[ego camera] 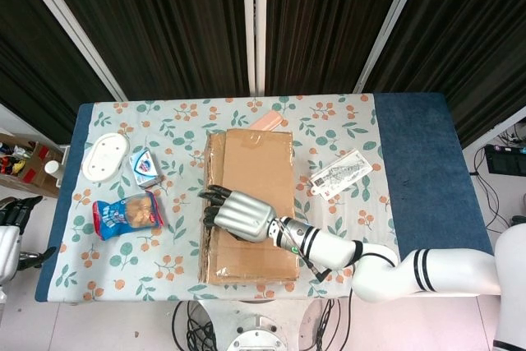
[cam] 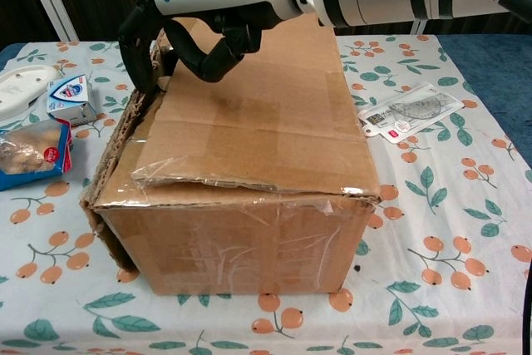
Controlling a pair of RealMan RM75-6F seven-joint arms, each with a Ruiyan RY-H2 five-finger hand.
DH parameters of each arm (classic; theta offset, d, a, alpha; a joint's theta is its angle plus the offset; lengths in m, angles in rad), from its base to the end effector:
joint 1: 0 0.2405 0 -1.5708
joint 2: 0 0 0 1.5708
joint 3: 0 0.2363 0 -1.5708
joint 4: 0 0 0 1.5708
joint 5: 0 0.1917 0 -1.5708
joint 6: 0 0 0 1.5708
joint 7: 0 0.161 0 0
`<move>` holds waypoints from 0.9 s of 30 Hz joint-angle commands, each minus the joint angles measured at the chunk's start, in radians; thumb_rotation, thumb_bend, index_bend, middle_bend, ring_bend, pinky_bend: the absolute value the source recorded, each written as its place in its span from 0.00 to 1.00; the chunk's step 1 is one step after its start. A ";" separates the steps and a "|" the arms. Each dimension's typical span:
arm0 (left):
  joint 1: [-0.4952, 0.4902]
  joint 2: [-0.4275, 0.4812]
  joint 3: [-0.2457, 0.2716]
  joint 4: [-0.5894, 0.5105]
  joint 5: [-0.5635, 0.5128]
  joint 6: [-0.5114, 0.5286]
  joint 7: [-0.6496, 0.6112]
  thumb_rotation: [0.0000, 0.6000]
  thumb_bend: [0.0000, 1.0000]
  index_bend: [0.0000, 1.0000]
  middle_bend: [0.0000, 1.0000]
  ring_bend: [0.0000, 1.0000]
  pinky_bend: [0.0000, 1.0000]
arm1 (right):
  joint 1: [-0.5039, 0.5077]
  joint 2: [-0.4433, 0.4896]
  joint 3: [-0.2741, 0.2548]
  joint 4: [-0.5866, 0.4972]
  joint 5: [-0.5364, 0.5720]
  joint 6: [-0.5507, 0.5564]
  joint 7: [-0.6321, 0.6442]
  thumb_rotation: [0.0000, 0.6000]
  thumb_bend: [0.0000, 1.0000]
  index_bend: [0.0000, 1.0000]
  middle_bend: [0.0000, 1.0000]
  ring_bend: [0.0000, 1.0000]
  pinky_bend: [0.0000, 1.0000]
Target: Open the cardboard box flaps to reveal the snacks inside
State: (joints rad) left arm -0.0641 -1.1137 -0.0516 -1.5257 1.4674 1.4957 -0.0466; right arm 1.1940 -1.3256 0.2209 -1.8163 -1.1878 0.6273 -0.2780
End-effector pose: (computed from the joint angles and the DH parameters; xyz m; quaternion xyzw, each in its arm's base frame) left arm -0.3094 0.1901 0.1818 -0.5820 -0.3826 -0.3700 0.6148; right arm 0.0500 -0.2971 0.0020 0.8915 -0.2055 0.3712 0.1585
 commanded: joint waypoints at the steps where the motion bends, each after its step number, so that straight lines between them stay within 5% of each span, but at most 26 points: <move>1: -0.001 -0.001 0.000 0.001 0.001 -0.001 -0.001 1.00 0.10 0.16 0.17 0.16 0.24 | 0.001 0.006 -0.001 -0.006 0.001 0.009 -0.004 1.00 1.00 0.40 0.34 0.00 0.00; 15: 0.003 0.004 0.001 -0.002 0.000 0.003 -0.002 1.00 0.10 0.16 0.17 0.16 0.24 | 0.004 0.034 -0.004 -0.022 0.000 0.036 -0.004 1.00 1.00 0.52 0.44 0.00 0.00; 27: -0.009 0.001 0.000 -0.008 0.008 -0.011 0.006 1.00 0.10 0.16 0.17 0.16 0.24 | -0.063 0.226 0.022 -0.164 -0.054 0.117 0.019 1.00 1.00 0.60 0.51 0.03 0.00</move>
State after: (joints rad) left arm -0.0728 -1.1128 -0.0513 -1.5329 1.4747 1.4853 -0.0411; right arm 1.1506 -1.1310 0.2371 -1.9522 -1.2255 0.7261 -0.2694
